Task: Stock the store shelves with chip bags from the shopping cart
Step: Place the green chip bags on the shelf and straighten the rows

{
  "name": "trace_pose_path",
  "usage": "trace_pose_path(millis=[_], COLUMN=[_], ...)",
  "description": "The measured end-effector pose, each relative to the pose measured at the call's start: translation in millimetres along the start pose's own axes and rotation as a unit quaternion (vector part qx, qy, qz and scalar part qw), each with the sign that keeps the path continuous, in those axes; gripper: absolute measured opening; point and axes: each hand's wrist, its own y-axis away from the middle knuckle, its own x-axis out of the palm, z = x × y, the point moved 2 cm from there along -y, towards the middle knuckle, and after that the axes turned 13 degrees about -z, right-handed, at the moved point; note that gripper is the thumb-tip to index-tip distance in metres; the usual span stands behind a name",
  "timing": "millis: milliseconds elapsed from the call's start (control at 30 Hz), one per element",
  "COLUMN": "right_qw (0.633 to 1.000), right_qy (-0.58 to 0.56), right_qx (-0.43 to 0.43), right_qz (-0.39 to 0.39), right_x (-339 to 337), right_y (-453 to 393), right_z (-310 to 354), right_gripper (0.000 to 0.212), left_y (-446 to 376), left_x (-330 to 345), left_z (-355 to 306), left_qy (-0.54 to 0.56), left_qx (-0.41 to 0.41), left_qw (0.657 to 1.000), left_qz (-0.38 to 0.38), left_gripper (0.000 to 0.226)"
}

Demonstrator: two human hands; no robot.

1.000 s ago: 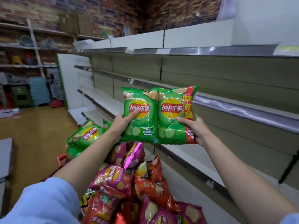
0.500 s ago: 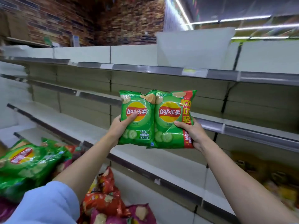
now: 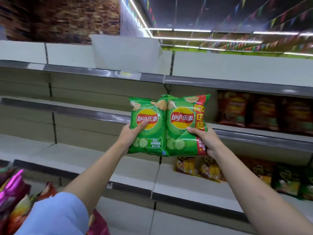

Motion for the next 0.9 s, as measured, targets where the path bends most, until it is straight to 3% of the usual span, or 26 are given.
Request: trace_pose_path(millis=[233, 400, 633, 900], right_qw=[0.999, 0.998, 0.993, 0.975], right_qy=[-0.004, -0.005, -0.004, 0.003], right_qx=[-0.013, -0.024, -0.039, -0.051], right_qz=[-0.036, -0.063, -0.115, -0.217], right_x=[-84.2, -137.8, -216.4, -322.6], right_y=[8.3, 12.9, 25.4, 62.3], right_z=[15.6, 26.2, 43.9, 57.0], right_gripper=[0.036, 0.041, 0.032, 0.048], left_y=[30.6, 47.5, 75.3, 127.4], left_x=[76.5, 125.8, 198.4, 297.2], left_z=[3.7, 6.1, 6.6, 8.3], left_qy=[0.015, 0.004, 0.004, 0.023], left_qx=[-0.012, -0.008, -0.008, -0.006], left_qw=[0.998, 0.996, 0.992, 0.974], left_qz=[0.053, 0.086, 0.129, 0.223], left_gripper=[0.027, 0.03, 0.038, 0.023])
